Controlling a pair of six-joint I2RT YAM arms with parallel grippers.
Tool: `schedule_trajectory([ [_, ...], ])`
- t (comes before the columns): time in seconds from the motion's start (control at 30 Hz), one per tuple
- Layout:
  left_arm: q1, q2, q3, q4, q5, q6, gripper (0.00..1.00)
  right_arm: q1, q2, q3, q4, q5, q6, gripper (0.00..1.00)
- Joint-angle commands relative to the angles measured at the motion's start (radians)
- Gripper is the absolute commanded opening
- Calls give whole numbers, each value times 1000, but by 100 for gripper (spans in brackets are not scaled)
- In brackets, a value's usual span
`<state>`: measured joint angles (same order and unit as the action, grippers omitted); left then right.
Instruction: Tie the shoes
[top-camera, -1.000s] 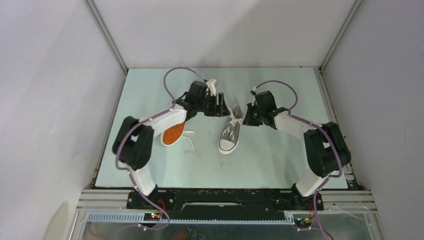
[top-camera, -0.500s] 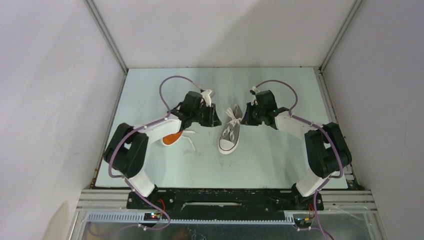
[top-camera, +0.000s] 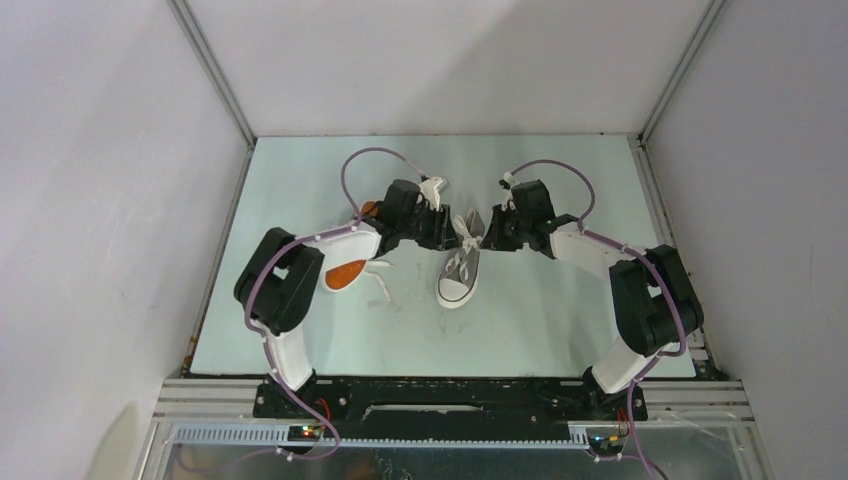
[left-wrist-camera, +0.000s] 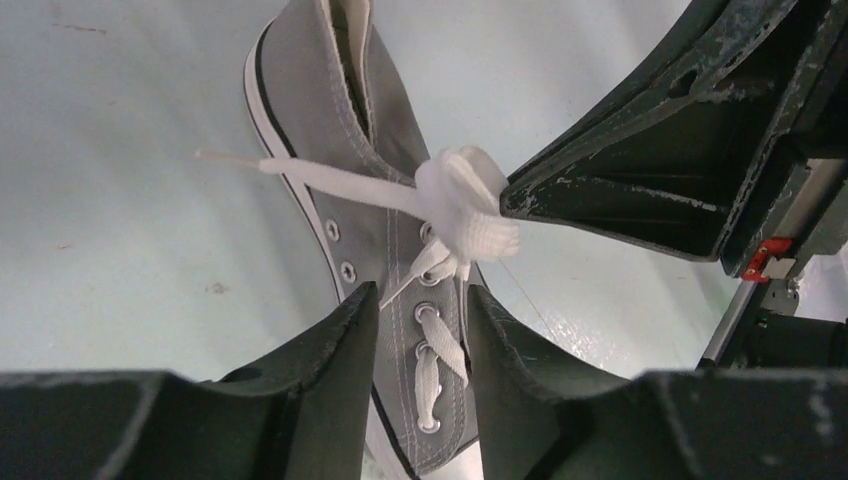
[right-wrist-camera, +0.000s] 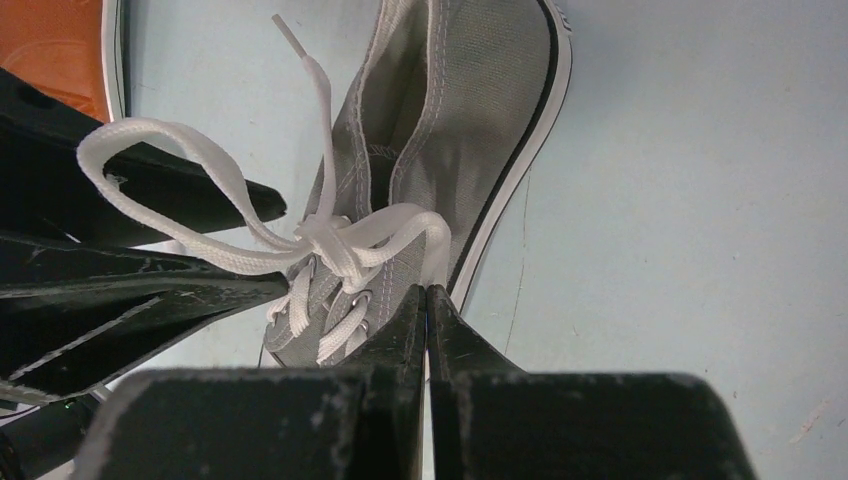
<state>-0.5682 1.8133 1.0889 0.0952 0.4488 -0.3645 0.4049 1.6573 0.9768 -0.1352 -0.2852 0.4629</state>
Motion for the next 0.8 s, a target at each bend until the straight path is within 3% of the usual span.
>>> schedule_trajectory([
  [0.0,-10,35,63,22,45,27,40,-6,-21,-3,35,-12,5,0],
  [0.3,-20,83,107,-54,21,52,34,-9,-19,-3,38,-18,6,0],
  [0.47,-24,111,132,-83,28,56,24,-11,-13,-3,40,-22,9,0],
  [0.57,-22,115,144,-111,58,59,7,-11,-12,-3,40,-20,10,0],
  [0.63,-21,105,143,-118,79,54,1,-13,-11,-3,38,-20,11,0],
  [0.77,-19,60,127,-138,71,52,0,-19,-12,-3,39,-21,13,0],
])
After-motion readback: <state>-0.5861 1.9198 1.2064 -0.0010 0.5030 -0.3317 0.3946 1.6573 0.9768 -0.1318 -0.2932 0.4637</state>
